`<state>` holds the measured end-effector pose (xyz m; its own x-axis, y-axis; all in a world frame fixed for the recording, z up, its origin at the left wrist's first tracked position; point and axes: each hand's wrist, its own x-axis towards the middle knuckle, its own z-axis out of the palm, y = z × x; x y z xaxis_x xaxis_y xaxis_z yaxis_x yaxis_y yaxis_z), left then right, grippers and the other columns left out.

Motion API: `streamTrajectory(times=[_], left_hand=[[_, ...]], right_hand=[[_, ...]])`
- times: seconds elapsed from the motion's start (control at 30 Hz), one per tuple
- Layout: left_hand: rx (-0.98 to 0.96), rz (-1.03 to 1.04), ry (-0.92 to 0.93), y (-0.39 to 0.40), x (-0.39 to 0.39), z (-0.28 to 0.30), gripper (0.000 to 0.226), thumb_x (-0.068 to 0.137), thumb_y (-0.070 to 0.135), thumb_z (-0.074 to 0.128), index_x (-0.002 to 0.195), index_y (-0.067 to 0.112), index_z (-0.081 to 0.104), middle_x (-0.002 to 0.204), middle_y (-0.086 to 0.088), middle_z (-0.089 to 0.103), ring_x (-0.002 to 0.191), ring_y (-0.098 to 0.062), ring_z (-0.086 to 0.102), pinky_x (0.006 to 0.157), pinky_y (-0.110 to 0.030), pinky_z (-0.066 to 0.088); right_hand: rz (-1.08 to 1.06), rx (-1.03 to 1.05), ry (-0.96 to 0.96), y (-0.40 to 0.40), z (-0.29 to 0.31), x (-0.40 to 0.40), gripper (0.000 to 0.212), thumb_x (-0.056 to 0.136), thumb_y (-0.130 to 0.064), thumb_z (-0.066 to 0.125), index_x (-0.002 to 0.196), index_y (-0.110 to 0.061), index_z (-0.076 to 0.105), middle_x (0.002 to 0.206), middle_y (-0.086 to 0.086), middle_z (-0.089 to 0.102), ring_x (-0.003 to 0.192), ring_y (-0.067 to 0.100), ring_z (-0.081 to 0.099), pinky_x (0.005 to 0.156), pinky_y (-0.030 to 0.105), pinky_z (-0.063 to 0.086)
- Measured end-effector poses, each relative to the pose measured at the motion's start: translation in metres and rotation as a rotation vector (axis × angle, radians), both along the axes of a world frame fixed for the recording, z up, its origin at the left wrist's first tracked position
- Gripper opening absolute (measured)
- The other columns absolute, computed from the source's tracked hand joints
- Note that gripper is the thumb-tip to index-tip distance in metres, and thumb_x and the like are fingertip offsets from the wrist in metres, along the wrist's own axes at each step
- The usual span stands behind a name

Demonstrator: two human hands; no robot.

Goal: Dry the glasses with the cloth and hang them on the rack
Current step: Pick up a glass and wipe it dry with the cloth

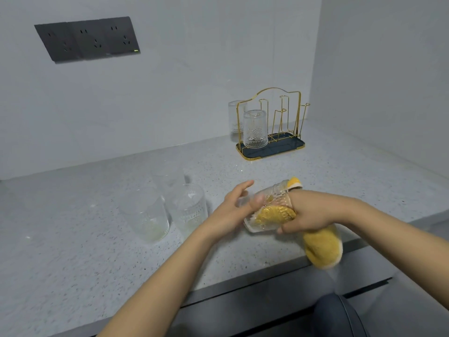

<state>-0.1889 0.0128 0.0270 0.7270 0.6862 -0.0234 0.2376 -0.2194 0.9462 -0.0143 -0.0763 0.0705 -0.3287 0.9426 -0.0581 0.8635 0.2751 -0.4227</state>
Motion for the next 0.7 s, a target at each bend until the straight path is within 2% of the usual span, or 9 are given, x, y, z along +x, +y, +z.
streamTrajectory(times=[0.07,0.13,0.2,0.27,0.37,0.5,0.57,0.63,0.7], left_hand=[[0.04,-0.186,-0.006,0.002,0.0,0.008,0.099,0.05,0.083,0.068,0.136,0.042,0.041,0.14,0.001,0.046,0.125,-0.018,0.053,0.106,-0.039,0.045],[-0.035,-0.345,0.014,0.001,0.004,0.016,0.095,0.046,0.073,0.079,0.127,0.034,0.049,0.125,0.003,0.058,0.114,-0.013,0.059,0.102,-0.031,0.048],[-0.164,-0.46,0.009,0.003,0.006,0.019,0.088,0.046,0.063,0.086,0.118,0.023,0.054,0.109,0.004,0.066,0.1,-0.01,0.065,0.094,-0.026,0.052],[-0.285,-0.481,-0.051,0.005,0.003,0.017,0.082,0.047,0.058,0.088,0.111,0.016,0.058,0.098,0.004,0.073,0.09,-0.01,0.069,0.084,-0.025,0.056],[-0.46,-0.324,-0.178,0.007,0.002,0.014,0.096,0.037,0.057,0.093,0.111,0.007,0.058,0.099,-0.008,0.07,0.09,-0.022,0.066,0.087,-0.037,0.054],[-0.597,-0.134,-0.343,0.007,0.009,0.012,0.095,0.032,0.052,0.095,0.111,0.01,0.063,0.102,-0.012,0.07,0.093,-0.027,0.066,0.099,-0.048,0.046],[-0.656,-0.042,-0.413,0.007,0.01,0.013,0.074,0.05,0.05,0.09,0.109,0.013,0.064,0.094,-0.008,0.074,0.086,-0.024,0.071,0.087,-0.045,0.056],[-0.698,0.056,-0.501,0.007,0.012,0.016,0.052,0.073,0.046,0.074,0.112,0.014,0.062,0.09,-0.007,0.076,0.082,-0.022,0.074,0.075,-0.041,0.06],[-0.777,0.17,-0.61,0.005,0.017,0.018,0.055,0.074,0.045,0.066,0.118,0.013,0.061,0.095,-0.01,0.075,0.086,-0.025,0.073,0.078,-0.043,0.059]], right_hand=[[0.019,-0.067,0.02,0.0,0.006,-0.004,0.027,0.078,-0.021,0.07,0.074,-0.038,0.048,0.073,-0.021,0.055,0.067,-0.003,0.052,0.063,0.01,0.037],[0.065,-0.096,0.053,-0.001,0.012,-0.008,0.032,0.075,-0.017,0.073,0.065,-0.035,0.048,0.064,-0.026,0.057,0.061,-0.007,0.053,0.057,0.007,0.037],[0.09,-0.066,0.101,-0.003,0.018,-0.009,0.029,0.069,-0.019,0.079,0.063,-0.032,0.054,0.062,-0.029,0.058,0.058,-0.008,0.054,0.055,0.007,0.038],[0.003,-0.02,0.238,-0.005,0.024,-0.004,0.022,0.061,-0.024,0.084,0.066,-0.024,0.063,0.061,-0.018,0.063,0.055,-0.004,0.055,0.055,0.013,0.043],[-0.179,0.079,0.612,-0.003,0.027,0.006,0.026,0.054,-0.027,0.083,0.072,-0.019,0.066,0.063,-0.009,0.067,0.059,0.004,0.061,0.056,0.017,0.049],[-0.414,0.122,1.229,0.003,0.023,0.018,0.028,0.069,-0.032,0.066,0.093,-0.017,0.066,0.077,-0.002,0.073,0.072,0.012,0.07,0.058,0.024,0.055],[-0.532,0.081,1.411,0.004,0.017,0.018,0.034,0.073,-0.036,0.064,0.098,-0.014,0.066,0.084,0.002,0.074,0.078,0.017,0.071,0.06,0.028,0.056],[-0.625,0.015,1.57,0.004,0.008,0.012,0.042,0.073,-0.039,0.064,0.106,-0.013,0.065,0.094,0.007,0.073,0.088,0.02,0.07,0.067,0.033,0.056],[-0.683,-0.038,1.729,0.004,-0.006,0.001,0.051,0.071,-0.043,0.062,0.113,-0.013,0.062,0.105,0.009,0.07,0.096,0.022,0.067,0.074,0.037,0.054]])
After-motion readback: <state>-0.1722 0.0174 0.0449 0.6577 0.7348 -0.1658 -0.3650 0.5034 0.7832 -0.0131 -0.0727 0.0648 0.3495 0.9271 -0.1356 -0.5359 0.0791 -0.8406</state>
